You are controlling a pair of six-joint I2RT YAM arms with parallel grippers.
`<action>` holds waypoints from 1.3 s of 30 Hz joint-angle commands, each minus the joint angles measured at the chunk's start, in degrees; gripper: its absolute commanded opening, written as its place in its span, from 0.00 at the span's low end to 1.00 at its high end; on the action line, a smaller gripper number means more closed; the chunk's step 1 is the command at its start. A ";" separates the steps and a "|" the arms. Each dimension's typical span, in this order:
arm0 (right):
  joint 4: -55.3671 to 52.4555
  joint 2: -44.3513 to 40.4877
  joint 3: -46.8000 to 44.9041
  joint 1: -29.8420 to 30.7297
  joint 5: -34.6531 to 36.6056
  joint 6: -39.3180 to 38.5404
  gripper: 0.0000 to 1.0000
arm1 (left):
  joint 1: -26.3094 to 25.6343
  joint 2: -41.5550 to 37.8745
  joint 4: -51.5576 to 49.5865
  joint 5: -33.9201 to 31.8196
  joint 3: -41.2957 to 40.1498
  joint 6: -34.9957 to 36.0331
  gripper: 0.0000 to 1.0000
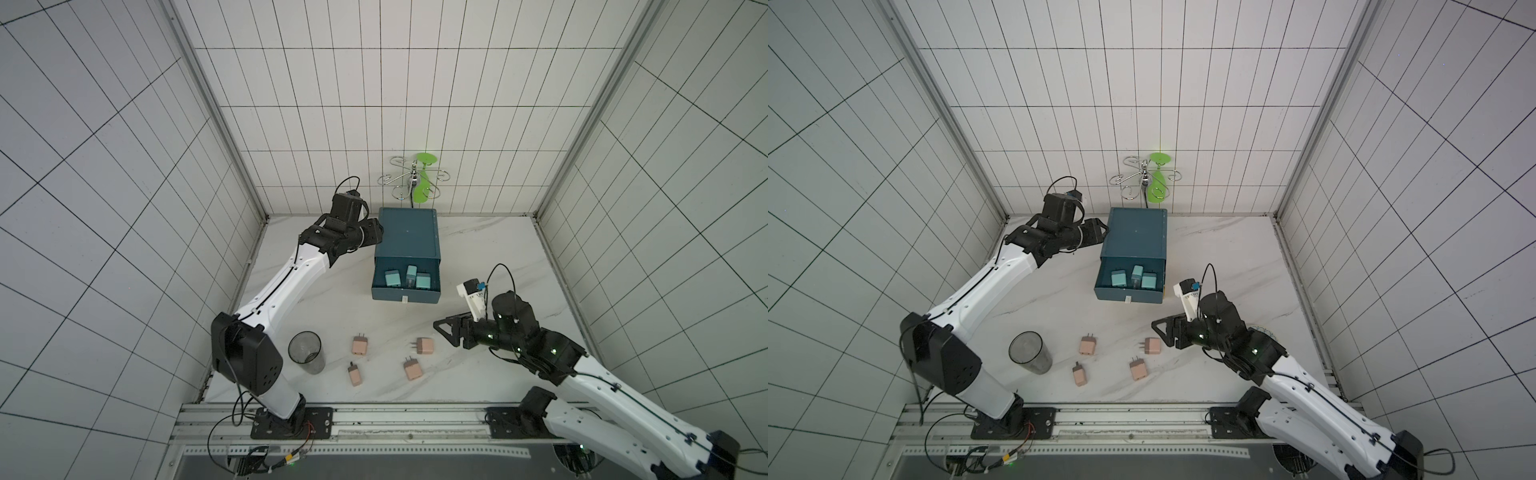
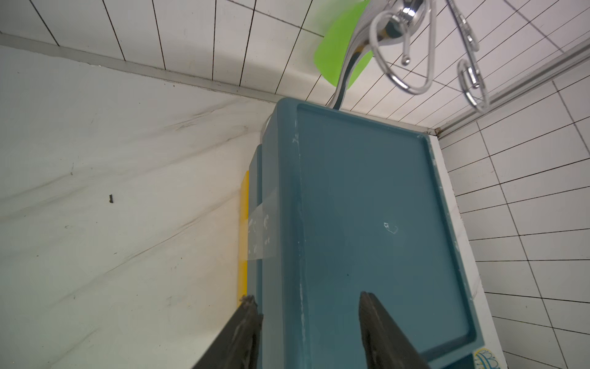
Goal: Place the plugs into the drawer by color
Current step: Close the drawer in the storage box.
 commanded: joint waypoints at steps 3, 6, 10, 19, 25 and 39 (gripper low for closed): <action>3.35 8.04 5.65 2.46 5.64 -2.98 0.52 | -0.02 3.14 6.57 3.51 0.80 2.03 0.46; 3.78 12.02 8.12 2.99 8.59 -4.59 0.44 | -0.03 4.39 6.19 4.12 -0.06 1.64 0.32; 4.91 17.14 11.14 3.95 10.35 -6.15 0.41 | 0.10 4.71 4.37 3.37 -1.34 1.64 0.21; 4.49 26.56 18.12 4.12 17.21 -9.77 0.38 | 0.15 5.43 0.05 4.11 -2.71 3.90 0.20; 3.64 30.66 23.52 4.39 18.44 -11.55 0.39 | 0.16 6.01 0.73 5.53 -4.15 3.51 0.20; -1.63 43.77 37.40 4.50 33.63 -20.10 0.40 | 0.11 5.00 0.90 6.83 -5.36 2.83 0.20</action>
